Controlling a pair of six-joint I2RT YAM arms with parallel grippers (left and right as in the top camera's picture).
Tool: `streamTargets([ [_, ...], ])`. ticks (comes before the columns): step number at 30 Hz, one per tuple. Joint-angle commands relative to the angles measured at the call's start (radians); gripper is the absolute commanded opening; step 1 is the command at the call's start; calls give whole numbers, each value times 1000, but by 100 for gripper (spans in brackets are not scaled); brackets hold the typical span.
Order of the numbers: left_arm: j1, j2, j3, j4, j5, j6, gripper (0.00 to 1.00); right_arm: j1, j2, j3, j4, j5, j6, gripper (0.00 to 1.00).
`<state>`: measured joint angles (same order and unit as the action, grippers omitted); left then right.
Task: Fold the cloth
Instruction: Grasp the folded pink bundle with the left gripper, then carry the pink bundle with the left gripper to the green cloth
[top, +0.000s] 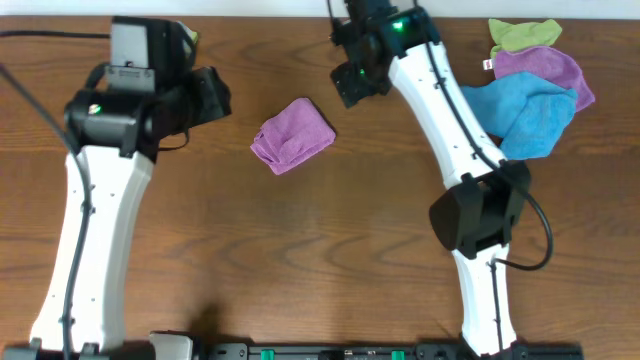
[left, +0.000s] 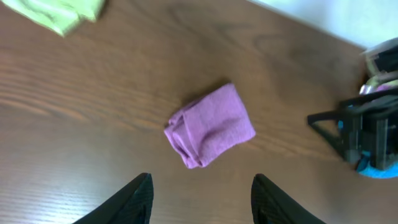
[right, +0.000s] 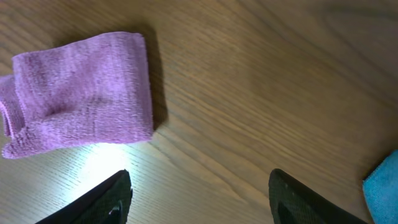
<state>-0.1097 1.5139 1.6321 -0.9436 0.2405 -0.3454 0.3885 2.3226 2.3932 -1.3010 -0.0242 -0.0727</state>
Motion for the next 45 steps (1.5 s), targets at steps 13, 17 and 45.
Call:
streamTargets([
  [13, 79, 129, -461, 382, 473, -196, 74, -110, -6, 8, -5, -83, -42, 74],
  [17, 79, 141, -610, 587, 542, -311, 75, -124, -6, 8, -16, -90, -41, 75],
  [45, 76, 351, -825, 1108, 497, -578, 90, -132, 3, -1, 11, -169, -60, 1],
])
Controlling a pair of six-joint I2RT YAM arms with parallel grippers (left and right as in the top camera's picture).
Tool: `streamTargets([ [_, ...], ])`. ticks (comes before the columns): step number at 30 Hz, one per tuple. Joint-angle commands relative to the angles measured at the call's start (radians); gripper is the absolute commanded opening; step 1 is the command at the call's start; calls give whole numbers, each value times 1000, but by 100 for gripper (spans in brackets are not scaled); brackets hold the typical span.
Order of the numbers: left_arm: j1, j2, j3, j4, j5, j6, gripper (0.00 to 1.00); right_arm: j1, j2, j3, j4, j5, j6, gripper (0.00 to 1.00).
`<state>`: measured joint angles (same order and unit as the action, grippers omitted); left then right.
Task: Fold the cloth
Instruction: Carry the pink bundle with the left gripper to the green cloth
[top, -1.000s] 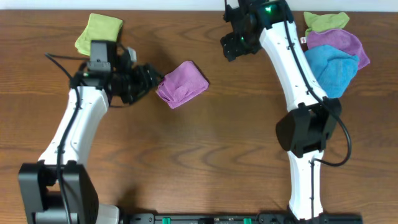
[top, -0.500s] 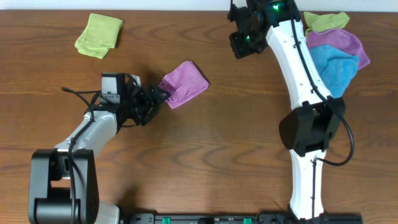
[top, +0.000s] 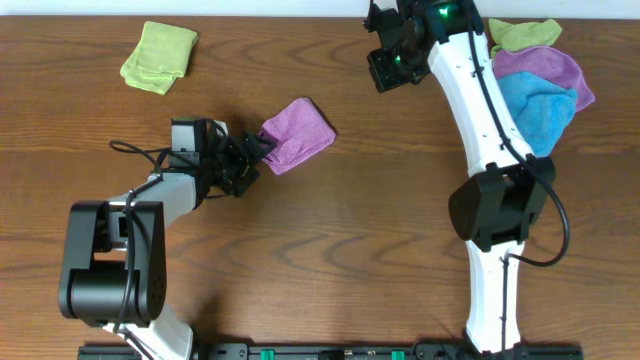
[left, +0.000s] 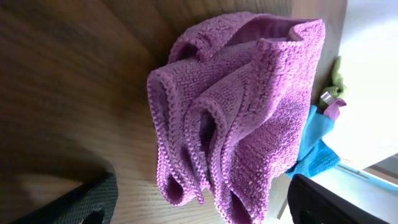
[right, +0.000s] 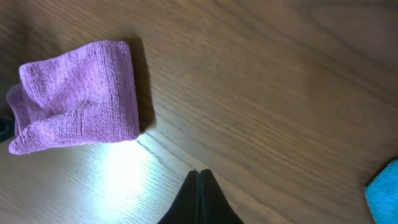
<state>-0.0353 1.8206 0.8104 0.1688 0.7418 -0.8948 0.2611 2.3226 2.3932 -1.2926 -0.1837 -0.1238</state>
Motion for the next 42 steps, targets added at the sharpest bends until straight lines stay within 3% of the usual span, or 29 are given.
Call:
streamTargets([
  [1, 1, 60, -3, 11, 9, -31, 90, -4, 10, -2, 6, -19, -9, 1],
  [9, -6, 124, -3, 92, 16, -77, 90, 28, 119, -3, 86, -163, -5, 1],
  [20, 2, 279, -3, 182, 146, -95, 87, 55, 156, -6, 144, -165, 0, 1],
  [42, -18, 302, -3, 198, 69, -168, 83, 146, 334, -6, 179, -248, 36, 1],
])
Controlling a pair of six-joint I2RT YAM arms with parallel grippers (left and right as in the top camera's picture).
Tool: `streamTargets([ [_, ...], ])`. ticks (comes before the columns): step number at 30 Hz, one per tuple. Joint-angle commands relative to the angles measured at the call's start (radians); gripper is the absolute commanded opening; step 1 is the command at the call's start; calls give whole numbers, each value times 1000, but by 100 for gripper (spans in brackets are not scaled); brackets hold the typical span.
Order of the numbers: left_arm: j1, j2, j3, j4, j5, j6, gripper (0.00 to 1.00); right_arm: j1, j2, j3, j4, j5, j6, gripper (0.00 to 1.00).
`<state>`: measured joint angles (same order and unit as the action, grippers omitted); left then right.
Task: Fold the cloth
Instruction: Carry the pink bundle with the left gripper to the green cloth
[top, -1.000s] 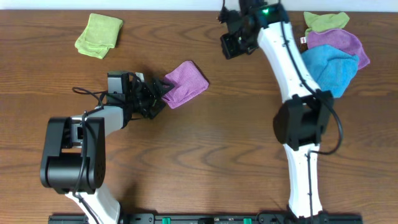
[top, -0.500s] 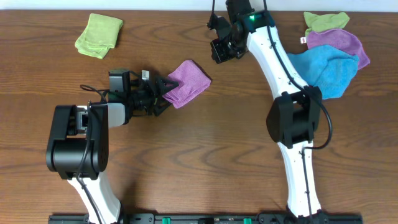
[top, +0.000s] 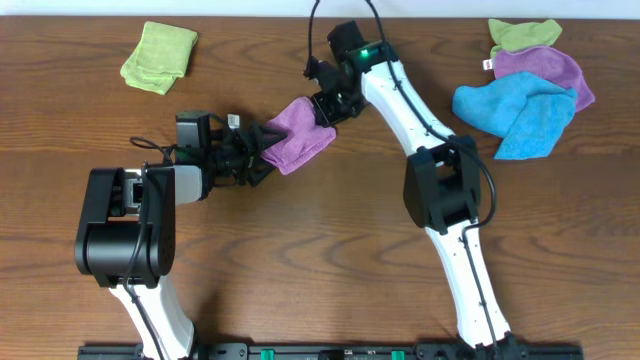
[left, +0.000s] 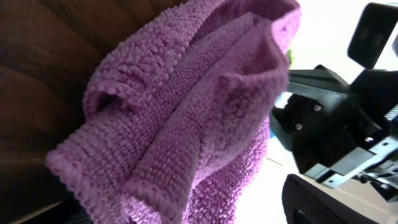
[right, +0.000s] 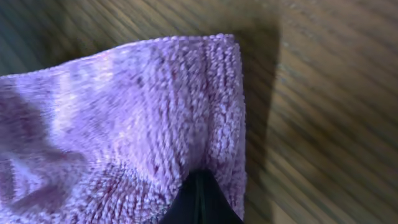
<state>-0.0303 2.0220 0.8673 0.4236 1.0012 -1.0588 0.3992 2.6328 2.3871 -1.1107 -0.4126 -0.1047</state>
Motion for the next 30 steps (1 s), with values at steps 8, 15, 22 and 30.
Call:
streamTargets([
  [8, -31, 100, -60, -58, -253, -11, 62, 20, 24, 0, -10, -34, 22, 1],
  [15, -22, 100, -57, -34, -241, -47, 8, 13, 10, 12, -31, -28, 21, 1],
  [22, 21, 99, -5, 107, -169, -74, 6, -47, -103, 68, -46, 43, 21, 1],
  [30, 90, -5, 284, 127, -159, -95, 6, -130, -236, 68, -75, 43, 21, 1],
])
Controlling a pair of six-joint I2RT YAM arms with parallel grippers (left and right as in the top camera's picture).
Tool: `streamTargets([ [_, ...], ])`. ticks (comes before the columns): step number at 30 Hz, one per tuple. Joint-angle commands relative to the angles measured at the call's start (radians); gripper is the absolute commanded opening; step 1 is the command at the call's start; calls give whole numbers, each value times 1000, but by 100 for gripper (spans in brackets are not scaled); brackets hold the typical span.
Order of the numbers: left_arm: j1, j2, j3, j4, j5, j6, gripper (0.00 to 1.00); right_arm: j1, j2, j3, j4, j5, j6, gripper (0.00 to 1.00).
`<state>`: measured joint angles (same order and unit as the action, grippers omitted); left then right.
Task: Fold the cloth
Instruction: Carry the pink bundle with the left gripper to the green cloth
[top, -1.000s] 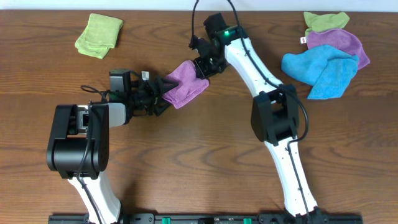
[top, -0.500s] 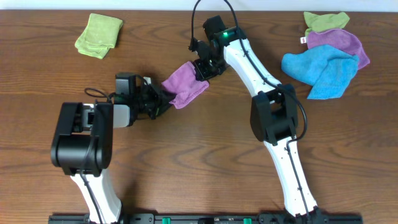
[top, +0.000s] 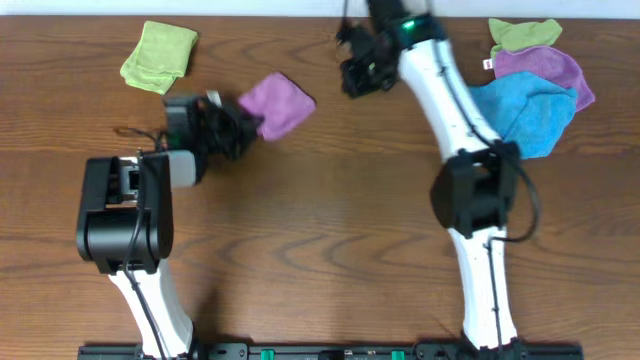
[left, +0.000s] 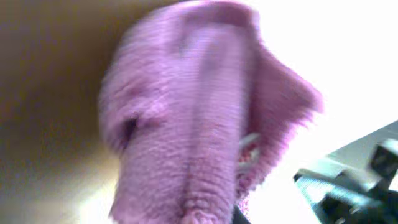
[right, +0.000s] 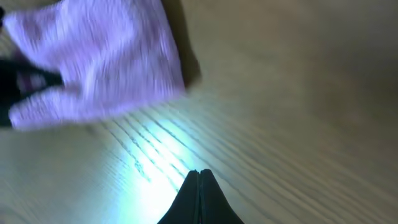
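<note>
The folded purple cloth (top: 277, 105) hangs tilted from my left gripper (top: 243, 122), which is shut on its left edge low over the table. The left wrist view is filled by the blurred purple cloth (left: 186, 124), and my own fingers are hidden behind it. My right gripper (top: 352, 82) is shut on nothing, to the right of the cloth and apart from it. In the right wrist view its fingers (right: 199, 186) meet in a point, with the purple cloth (right: 93, 62) at the upper left.
A folded green cloth (top: 160, 57) lies at the back left. At the back right is a pile of cloths: green (top: 525, 35), purple (top: 545, 68) and blue (top: 525, 110). The brown wooden table (top: 320, 240) spreads in front.
The purple cloth has moved up and to the left with my left gripper, now shut on it. My right gripper, which touched the cloth's right edge, now stands away from it.
Both grippers were open above the folded purple cloth lying mid-table. Then my left gripper was low and open at the cloth's left edge, and the right was shut far back. Then the right touched the cloth. Now the left holds it further back-left.
</note>
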<state>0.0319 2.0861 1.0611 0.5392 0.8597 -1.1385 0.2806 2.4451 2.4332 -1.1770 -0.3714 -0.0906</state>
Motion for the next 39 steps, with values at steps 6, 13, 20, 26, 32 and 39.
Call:
streamTargets([
  [6, 133, -162, 229, -28, -171, -16, 6, -28, -85, 22, -35, 2, 7, 1],
  [13, 233, -156, 231, -28, -322, -58, 6, -29, -85, 22, -22, 2, 6, 1],
  [20, 245, -55, 291, -27, -326, -58, 6, -29, -85, 22, 7, 1, 6, 1],
  [26, 249, 83, 517, -109, -293, -45, 6, -29, -85, 22, 10, 1, 6, 1],
  [32, 256, 190, 713, -298, -288, 28, 6, -29, -85, 22, 10, 2, -1, 1],
  [39, 258, 299, 729, -473, -238, 60, 6, -29, -85, 22, 10, 2, -4, 1],
])
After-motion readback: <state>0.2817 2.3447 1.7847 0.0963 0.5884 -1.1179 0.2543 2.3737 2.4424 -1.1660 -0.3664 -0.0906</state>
